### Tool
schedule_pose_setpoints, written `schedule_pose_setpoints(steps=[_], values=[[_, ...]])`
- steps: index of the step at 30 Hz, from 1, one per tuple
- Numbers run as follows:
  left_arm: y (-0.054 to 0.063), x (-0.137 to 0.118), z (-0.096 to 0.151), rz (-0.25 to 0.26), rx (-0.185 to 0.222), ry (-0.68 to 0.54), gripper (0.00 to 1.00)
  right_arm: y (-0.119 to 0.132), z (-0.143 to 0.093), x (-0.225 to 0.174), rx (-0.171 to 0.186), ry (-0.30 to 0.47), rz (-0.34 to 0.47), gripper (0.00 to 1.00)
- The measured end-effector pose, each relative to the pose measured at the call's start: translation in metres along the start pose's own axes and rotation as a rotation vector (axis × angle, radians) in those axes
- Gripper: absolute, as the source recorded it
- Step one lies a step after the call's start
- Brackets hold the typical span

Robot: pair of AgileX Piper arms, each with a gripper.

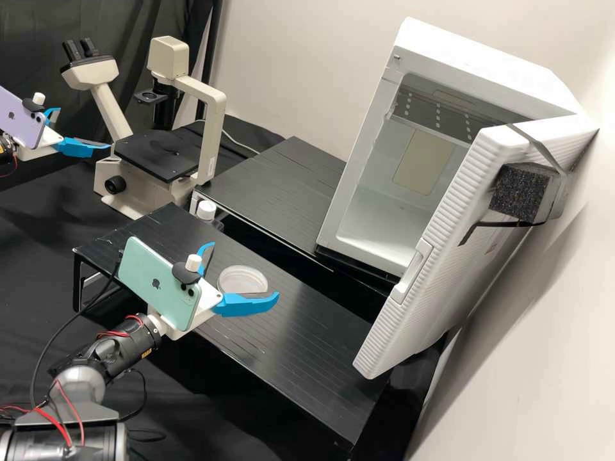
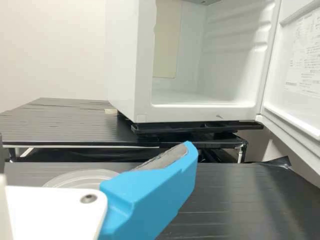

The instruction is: Move the petri dish to the bench.

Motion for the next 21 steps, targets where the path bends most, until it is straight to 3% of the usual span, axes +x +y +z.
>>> schedule_pose_setpoints(steps=[4, 10, 14, 21], values=[[0.0, 0.0, 0.0, 0.0, 0.0, 0.0, 1.0, 0.0013, -0.0002, -0.0004, 0.009, 0.003, 0.005, 1.0], [0.0, 0.0, 0.0, 0.0, 0.0, 0.0, 1.0, 0.0032, 0.0, -0.0008, 0.078, 0.004, 0.015, 1.0], [0.0, 0.0, 0.0, 0.0, 0.0, 0.0, 1.0, 0.0023, 0.0012, 0.0003, 0.104, -0.007, 0.017, 1.0], [0.0, 0.0, 0.0, 0.0, 0.0, 0.0, 1.0, 0.0018, 0.0014, 0.0005, 0.112, -0.009, 0.016, 1.0]])
